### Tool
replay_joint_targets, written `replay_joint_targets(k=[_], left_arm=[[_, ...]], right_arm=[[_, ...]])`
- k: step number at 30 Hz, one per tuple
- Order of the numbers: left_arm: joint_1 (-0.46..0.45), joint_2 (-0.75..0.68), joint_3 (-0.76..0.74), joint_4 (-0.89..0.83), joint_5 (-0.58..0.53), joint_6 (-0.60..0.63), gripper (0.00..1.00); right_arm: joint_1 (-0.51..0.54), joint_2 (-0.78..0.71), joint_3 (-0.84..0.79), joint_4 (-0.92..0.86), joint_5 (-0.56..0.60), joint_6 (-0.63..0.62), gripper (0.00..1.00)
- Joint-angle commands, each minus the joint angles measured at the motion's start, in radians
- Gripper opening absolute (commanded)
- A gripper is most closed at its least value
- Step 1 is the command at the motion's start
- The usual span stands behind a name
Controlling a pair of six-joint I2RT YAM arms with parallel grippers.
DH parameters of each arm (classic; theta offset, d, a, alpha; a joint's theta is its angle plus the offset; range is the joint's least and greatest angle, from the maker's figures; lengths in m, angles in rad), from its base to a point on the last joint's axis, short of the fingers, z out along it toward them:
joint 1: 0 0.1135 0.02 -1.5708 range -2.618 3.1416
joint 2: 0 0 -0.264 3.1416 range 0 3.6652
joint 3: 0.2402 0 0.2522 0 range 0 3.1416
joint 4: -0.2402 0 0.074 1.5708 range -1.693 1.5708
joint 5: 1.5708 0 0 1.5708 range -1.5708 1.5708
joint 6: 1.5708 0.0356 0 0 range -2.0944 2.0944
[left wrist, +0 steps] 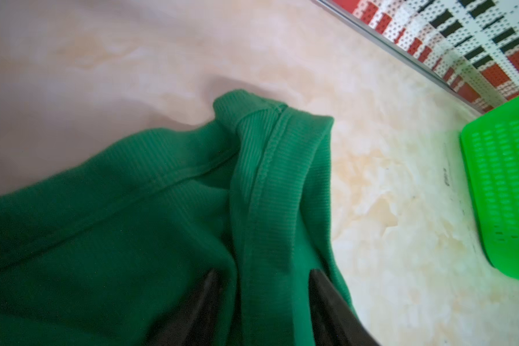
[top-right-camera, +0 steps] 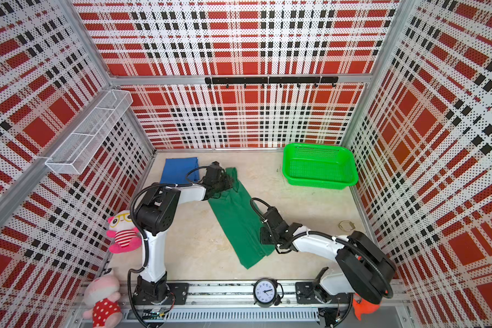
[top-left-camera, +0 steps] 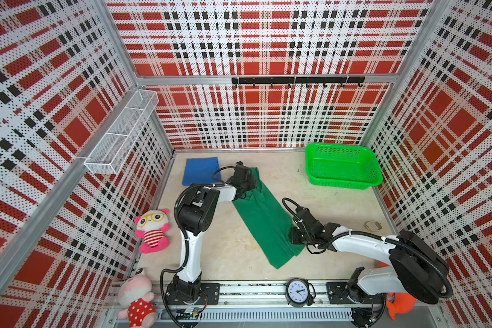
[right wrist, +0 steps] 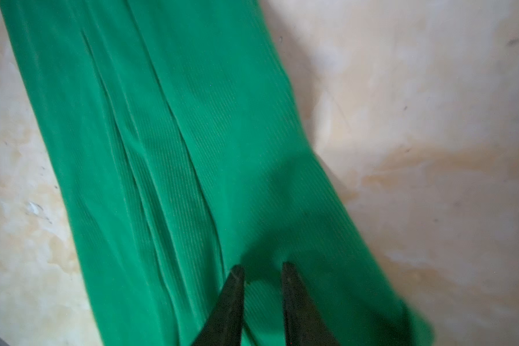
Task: Fold and stack the tank tops
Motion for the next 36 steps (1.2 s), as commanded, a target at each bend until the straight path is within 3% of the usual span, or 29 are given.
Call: replay_joint_targets(k=[1, 5, 10, 15, 22, 28, 36], left_arm=[[-0.007, -0.002, 0.111, -0.189, 0.041, 0.153, 0.61], [0.011, -0.074, 0.184, -0.298, 0.023, 0.242, 0.68], [0.047, -0.245, 0.14, -0.348, 0.013, 0.236, 0.7], [0.092, -0.433, -0.108, -0.317, 0.034, 0.087, 0.64], [0.112, -0.585, -0.502, -0.09, 0.081, -0.097, 0.58], [0.122, -0.533, -0.548, -0.018, 0.083, -0.127, 0.55], [0.182, -0.278, -0.331, -0.035, 0.1, -0.067, 0.52]], right_arm=[[-0.011, -0.012, 0.112, -0.107, 0.076, -0.034, 0.38], [-0.059, 0.072, 0.204, -0.07, 0.021, -0.125, 0.37], [-0.139, 0.238, 0.349, 0.028, -0.135, -0.242, 0.3], [-0.172, 0.432, 0.504, 0.121, -0.249, -0.329, 0.28], [-0.173, 0.655, 0.679, 0.21, -0.327, -0.334, 0.41], [-0.158, 0.739, 0.767, 0.256, -0.386, -0.344, 0.39], [-0.087, 0.754, 0.837, 0.149, -0.423, -0.503, 0.38]])
